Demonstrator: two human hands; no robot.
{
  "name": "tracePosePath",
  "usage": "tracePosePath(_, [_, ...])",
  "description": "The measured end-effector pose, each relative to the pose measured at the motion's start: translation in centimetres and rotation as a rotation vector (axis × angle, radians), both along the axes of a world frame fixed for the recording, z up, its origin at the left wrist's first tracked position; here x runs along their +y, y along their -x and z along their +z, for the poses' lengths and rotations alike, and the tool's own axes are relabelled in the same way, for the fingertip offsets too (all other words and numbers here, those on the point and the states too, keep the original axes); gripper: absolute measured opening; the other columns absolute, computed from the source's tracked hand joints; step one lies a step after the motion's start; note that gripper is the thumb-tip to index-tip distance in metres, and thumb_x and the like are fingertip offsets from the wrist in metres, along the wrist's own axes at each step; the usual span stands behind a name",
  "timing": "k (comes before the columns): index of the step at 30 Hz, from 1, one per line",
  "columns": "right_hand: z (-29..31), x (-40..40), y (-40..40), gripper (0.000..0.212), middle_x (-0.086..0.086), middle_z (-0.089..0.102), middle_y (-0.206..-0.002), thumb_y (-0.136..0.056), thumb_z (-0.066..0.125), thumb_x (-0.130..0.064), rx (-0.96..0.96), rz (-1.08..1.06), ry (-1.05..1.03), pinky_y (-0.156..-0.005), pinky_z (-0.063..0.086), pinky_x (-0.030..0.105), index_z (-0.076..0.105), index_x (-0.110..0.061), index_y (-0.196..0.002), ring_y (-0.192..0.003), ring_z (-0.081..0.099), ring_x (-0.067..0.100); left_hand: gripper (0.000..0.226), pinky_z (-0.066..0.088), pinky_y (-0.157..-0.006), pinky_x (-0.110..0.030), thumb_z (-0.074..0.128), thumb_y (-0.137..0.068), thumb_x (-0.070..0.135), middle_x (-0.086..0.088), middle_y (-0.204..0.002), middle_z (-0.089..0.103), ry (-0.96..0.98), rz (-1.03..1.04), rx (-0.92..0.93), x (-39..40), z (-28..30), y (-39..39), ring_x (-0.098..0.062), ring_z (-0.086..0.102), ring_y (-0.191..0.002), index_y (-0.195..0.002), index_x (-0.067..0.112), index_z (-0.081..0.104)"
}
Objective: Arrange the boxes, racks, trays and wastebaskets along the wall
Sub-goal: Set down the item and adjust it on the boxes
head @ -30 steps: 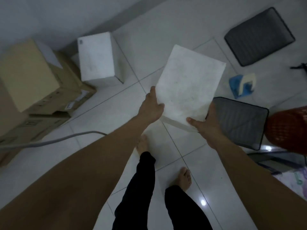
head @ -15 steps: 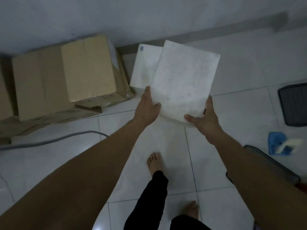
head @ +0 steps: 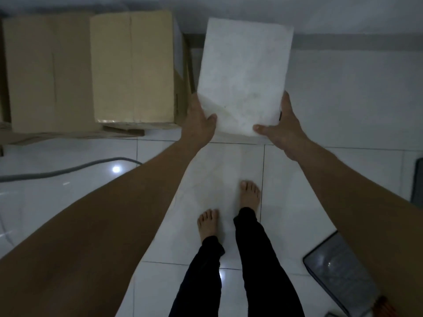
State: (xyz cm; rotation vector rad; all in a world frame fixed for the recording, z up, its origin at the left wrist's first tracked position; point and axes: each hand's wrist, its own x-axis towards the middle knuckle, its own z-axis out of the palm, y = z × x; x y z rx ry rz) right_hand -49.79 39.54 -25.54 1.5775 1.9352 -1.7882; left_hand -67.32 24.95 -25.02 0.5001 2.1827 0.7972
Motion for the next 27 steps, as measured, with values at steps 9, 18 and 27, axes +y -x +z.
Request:
tracePosePath(9, [-3.1,6.6,5.8,0.120,-0.009,0.020,-0.161,-0.075,0.082,-0.026,-0.055,0.249,0.014,-0.117,0.032,0.039,-0.006,-0.038,-0.155,-0.141,0.032,0.015,0.088,0.030,-0.116,-0.046,0.058,-0.095,0.028,-0.013,-0.158,0.024,0.130,0.090,-0.099,3.2,-3.8,2.2,-0.032,0.033,-0.140,-0.156,0.012,-0.004])
tracePosePath(18, [-5.3,6.8,6.1,0.114,-0.006,0.018,-0.162,-0.082,0.076,-0.014,-0.128,0.233,-0.073,-0.111,0.027,0.023,-0.008,-0.034,-0.156,-0.142,0.030,0.015,0.092,0.024,-0.109,-0.023,0.060,-0.095,0.020,-0.010,-0.160,0.022,0.121,0.094,-0.028,3.1,-6.1,0.7,-0.024,0.032,-0.141,-0.156,0.011,-0.008])
tracePosePath(27, [-4.8,6.2,7.6,0.092,-0.004,0.019,-0.162,-0.090,0.060,-0.008,-0.120,0.214,-0.187,-0.106,0.022,0.012,0.003,-0.037,-0.156,-0.143,0.028,0.014,0.090,0.033,-0.109,-0.036,0.056,-0.098,0.023,-0.008,-0.161,0.017,0.147,0.015,0.040,3.8,-5.5,1.9,-0.028,0.036,-0.138,-0.155,0.014,-0.013])
